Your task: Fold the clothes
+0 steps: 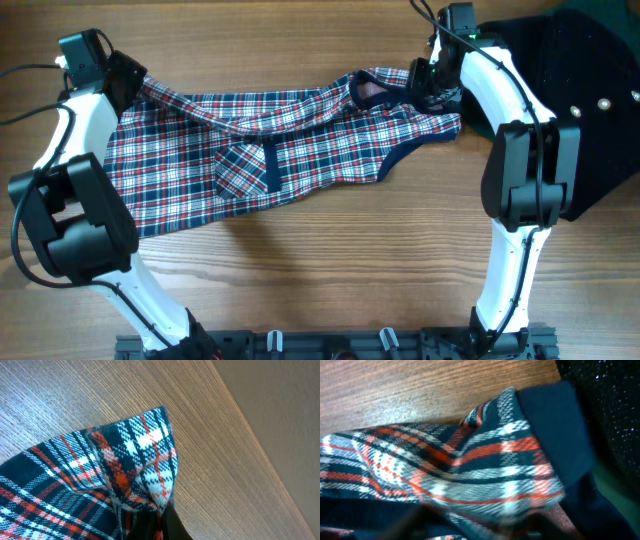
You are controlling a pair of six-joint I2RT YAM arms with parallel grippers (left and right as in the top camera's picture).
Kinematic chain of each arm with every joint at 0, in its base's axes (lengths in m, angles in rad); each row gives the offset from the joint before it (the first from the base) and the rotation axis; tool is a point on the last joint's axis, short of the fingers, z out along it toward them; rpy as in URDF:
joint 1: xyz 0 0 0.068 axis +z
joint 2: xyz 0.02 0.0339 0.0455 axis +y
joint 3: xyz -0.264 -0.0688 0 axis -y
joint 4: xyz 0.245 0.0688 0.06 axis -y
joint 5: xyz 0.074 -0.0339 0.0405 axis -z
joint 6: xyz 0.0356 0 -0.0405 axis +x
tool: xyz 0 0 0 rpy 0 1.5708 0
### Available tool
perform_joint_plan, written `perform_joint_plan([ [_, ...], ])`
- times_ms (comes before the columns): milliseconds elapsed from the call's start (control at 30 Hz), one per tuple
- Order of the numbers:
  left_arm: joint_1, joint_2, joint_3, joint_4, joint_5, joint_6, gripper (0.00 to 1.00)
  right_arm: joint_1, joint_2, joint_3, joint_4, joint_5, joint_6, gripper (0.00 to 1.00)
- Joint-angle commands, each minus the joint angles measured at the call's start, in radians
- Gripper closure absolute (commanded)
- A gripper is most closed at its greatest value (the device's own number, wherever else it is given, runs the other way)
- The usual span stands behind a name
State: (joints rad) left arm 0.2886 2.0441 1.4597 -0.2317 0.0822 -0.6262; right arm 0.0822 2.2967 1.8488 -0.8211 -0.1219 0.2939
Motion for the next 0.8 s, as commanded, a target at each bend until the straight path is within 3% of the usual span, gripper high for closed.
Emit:
perform_joint_plan([
  [0,-0.005,0.008,0.016,-0.001,-0.014,0.019,0.96,-0.003,0.035,-0.011,0.017,0.01,-0.003,0.83],
  [33,-0.005,0.008,0.016,-0.001,-0.014,0.019,0.96,-0.003,0.035,-0.009,0.021,0.01,-0.003,0.92],
  [67,-0.005,0.008,0.016,-0.001,-0.013,0.019,0.96,-0.003,0.035,-0.005,0.021,0.008,-0.003,0.96],
  [333,-0.005,0.008,0.016,-0.009,-0.013,0.019,0.96,-0.003,-0.023,0.223,-0.003,-0.1,-0.027,0.96],
  [533,-0.005,0.008,0.016,-0.032,-0.013,0.019,0.96,0.003,0.015,0.267,0.203,-0.074,0.062,0.96],
  [567,-0.005,0.008,0.016,-0.032,-0.013,0.02,0.96,0.006,0.032,0.265,0.219,-0.056,0.084,0.88],
  [600,-0.005,0.008,0.016,-0.033,-0.014,0.019,0.96,0.01,0.053,0.265,0.231,-0.037,0.098,0.48],
  [633,-0.005,0.008,0.016,-0.034,-0.014,0.019,0.96,0.012,0.071,0.265,0.232,-0.025,0.101,0.3],
  [667,-0.005,0.008,0.016,-0.035,-0.023,0.02,0.96,0.013,0.091,0.265,0.225,-0.012,0.101,0.0],
  [767,-0.005,0.008,0.016,-0.036,-0.033,0.035,0.96,0.011,0.12,0.265,0.147,0.02,0.098,0.0],
])
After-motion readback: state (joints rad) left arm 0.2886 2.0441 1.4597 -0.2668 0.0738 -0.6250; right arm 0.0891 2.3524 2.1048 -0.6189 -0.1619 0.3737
